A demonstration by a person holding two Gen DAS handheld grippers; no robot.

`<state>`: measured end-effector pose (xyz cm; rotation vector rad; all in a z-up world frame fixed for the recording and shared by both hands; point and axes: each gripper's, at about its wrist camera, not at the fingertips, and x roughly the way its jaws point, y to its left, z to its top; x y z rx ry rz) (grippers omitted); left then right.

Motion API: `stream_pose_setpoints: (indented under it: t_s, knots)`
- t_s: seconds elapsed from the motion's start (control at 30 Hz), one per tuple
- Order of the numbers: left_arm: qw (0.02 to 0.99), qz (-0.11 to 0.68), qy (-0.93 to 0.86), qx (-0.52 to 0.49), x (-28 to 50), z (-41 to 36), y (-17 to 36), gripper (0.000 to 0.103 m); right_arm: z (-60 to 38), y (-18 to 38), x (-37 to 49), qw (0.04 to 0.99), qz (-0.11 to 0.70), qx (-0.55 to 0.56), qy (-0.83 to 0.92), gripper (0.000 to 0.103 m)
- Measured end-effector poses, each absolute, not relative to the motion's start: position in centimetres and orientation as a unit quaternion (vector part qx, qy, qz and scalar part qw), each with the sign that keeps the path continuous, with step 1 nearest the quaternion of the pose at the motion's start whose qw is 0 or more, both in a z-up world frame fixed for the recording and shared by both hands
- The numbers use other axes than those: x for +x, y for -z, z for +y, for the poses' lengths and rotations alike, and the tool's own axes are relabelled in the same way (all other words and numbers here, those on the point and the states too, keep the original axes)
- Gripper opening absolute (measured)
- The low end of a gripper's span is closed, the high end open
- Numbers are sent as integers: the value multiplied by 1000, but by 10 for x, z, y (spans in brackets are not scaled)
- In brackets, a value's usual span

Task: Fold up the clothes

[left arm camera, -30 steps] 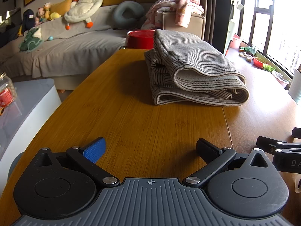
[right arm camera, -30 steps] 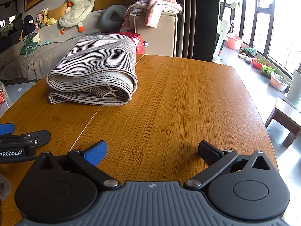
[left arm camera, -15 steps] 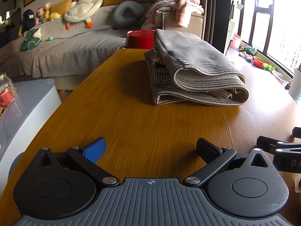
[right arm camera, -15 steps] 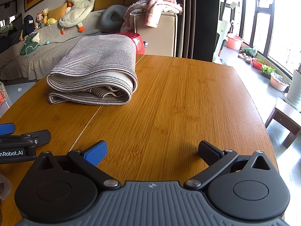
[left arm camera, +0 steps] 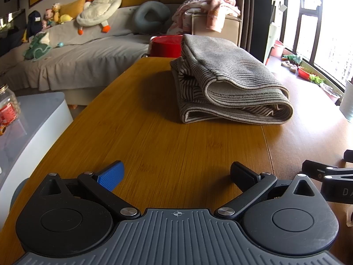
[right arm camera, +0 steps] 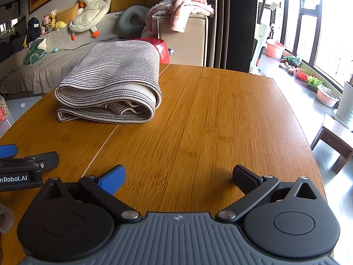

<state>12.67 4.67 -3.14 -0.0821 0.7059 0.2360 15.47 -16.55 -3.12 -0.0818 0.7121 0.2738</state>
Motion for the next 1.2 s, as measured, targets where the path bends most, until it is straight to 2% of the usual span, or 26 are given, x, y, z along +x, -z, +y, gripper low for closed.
stream_pose_setpoints:
  t_s: [1.2]
  knots:
    - [930, 345, -118, -39, 126, 47, 31, 103, -166, 31, 155, 927, 347, -43, -138, 103]
